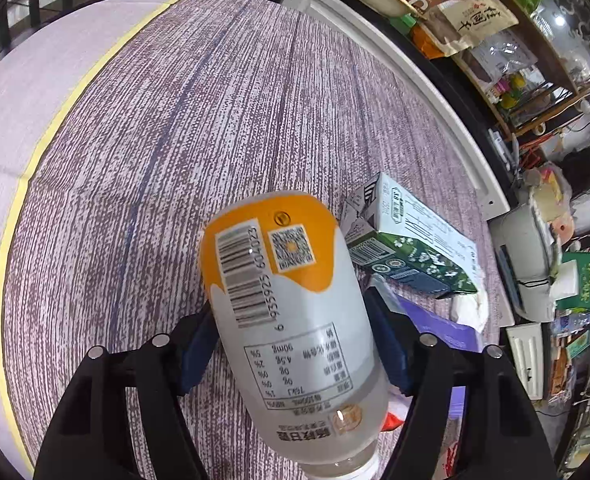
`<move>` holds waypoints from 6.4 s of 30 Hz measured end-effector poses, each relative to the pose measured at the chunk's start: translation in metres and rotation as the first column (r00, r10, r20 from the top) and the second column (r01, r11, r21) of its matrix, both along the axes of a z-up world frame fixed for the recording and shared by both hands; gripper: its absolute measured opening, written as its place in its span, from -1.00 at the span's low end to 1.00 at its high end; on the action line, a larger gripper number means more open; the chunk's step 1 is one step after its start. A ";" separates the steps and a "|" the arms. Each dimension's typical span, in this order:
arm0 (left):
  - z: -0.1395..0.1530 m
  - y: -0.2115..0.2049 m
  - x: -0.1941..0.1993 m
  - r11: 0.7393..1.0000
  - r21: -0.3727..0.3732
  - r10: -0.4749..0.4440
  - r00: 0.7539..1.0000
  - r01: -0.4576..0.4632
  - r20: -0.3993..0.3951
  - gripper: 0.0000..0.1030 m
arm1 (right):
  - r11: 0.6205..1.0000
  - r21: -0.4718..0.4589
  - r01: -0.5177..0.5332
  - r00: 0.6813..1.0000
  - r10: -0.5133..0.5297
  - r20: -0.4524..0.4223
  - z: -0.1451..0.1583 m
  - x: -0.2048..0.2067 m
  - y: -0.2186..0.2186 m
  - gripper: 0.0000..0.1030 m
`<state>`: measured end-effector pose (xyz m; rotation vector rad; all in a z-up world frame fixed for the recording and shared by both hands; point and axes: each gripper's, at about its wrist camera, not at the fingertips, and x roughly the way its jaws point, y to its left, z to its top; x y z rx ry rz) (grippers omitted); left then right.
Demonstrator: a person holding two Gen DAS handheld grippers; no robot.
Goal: Collect trash
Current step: 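Grasp the white orange-labelled bottle with the left gripper while the right holds the sheet, then carry the white sheet over the bin and open the right gripper while the left carries the bottle, then lower the bottle into the bin and open the left gripper, then move both tools back from the bin toward the table, then grasp the purple plastic bag with the right gripper and lift it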
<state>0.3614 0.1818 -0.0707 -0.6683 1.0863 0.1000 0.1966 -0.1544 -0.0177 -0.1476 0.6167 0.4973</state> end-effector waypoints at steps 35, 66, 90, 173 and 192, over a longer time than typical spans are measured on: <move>0.066 -0.114 -0.174 0.948 0.155 -0.318 0.814 0.279 0.485 0.19 | 0.990 0.067 0.122 0.992 -0.125 0.036 0.004 -0.041 -0.077 -0.68; -0.003 -0.359 -0.170 0.752 0.209 -0.653 0.661 0.625 0.370 0.19 | 0.799 0.036 0.600 0.773 -0.567 -0.284 -0.139 -0.054 -0.251 0.12; -0.071 -0.428 -0.153 0.635 0.294 -0.768 0.625 0.715 0.140 0.20 | 0.698 0.125 0.705 0.709 -0.691 -0.141 -0.100 -0.097 -0.285 0.37; -0.001 -0.073 -0.138 0.841 0.377 -0.480 0.857 0.389 0.187 0.88 | 0.963 -0.166 -0.211 0.974 0.222 0.052 0.010 0.112 0.097 0.65; -0.005 -0.063 -0.092 0.805 0.415 -0.517 0.844 0.424 0.142 0.88 | 0.935 -0.104 -0.340 0.941 0.337 -0.044 0.006 0.114 0.104 -0.86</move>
